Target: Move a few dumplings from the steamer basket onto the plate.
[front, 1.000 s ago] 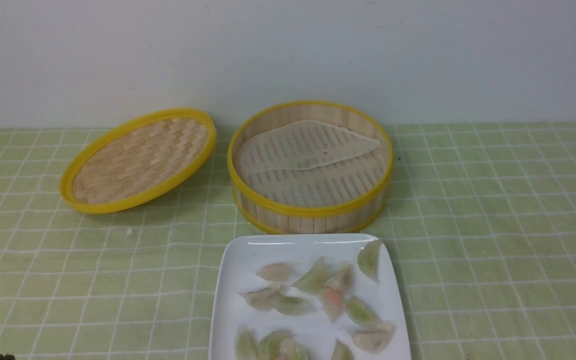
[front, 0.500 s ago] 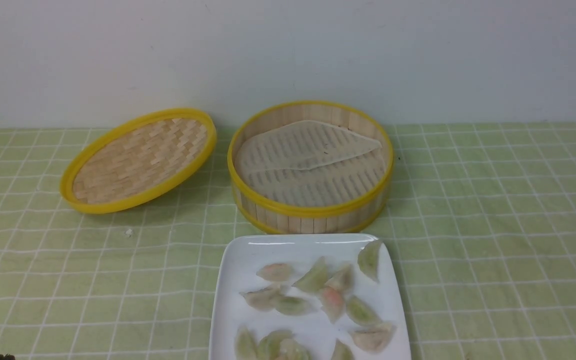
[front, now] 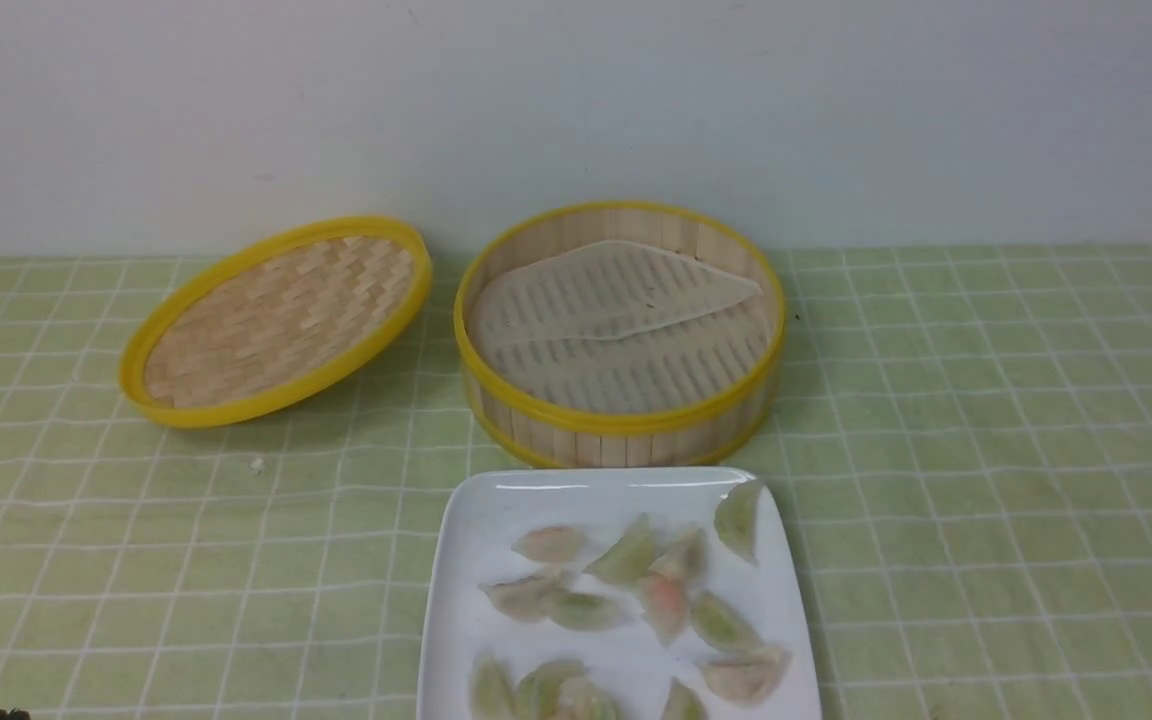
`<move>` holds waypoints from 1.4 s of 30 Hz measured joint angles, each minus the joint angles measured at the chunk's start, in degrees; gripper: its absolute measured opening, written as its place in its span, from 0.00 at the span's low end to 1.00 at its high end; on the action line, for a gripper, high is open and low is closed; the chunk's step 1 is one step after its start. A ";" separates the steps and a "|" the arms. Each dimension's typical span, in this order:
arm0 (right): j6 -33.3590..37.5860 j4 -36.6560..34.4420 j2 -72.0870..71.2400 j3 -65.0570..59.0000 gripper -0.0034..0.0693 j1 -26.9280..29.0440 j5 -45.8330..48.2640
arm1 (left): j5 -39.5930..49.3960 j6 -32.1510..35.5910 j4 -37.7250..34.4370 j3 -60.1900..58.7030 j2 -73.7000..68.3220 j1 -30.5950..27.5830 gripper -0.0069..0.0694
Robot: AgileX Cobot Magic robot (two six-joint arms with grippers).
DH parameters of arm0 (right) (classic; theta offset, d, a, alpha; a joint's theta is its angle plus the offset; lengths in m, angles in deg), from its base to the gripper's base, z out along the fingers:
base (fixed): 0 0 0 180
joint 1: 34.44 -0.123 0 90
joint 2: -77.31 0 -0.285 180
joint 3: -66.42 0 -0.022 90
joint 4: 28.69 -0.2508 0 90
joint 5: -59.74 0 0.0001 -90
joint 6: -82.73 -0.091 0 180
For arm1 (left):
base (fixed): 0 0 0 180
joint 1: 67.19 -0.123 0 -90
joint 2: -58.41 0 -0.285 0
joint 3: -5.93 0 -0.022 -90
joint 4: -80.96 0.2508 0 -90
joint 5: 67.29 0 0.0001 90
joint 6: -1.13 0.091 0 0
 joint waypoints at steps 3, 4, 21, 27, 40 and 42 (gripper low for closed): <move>0.00 0.00 0.00 -6.87 0.03 7.21 0.24 | 0.00 0.00 0.00 0.00 0.00 0.00 0.08; 0.00 0.00 0.00 -8.40 0.03 8.55 0.31 | 0.00 0.00 0.00 0.00 0.00 0.00 0.08; 0.01 0.16 0.18 -22.06 0.03 18.44 -6.22 | 0.05 0.19 0.00 0.00 0.00 0.00 0.08; 0.01 0.16 0.18 -22.06 0.03 18.44 -6.22 | 0.05 0.19 0.00 0.00 0.00 0.00 0.08; 0.01 0.16 0.18 -22.06 0.03 18.62 -6.22 | 0.05 0.24 0.03 0.00 0.00 0.00 0.08; 0.01 0.16 0.18 -22.06 0.03 18.62 -6.22 | 0.05 0.24 0.03 0.00 0.00 0.00 0.08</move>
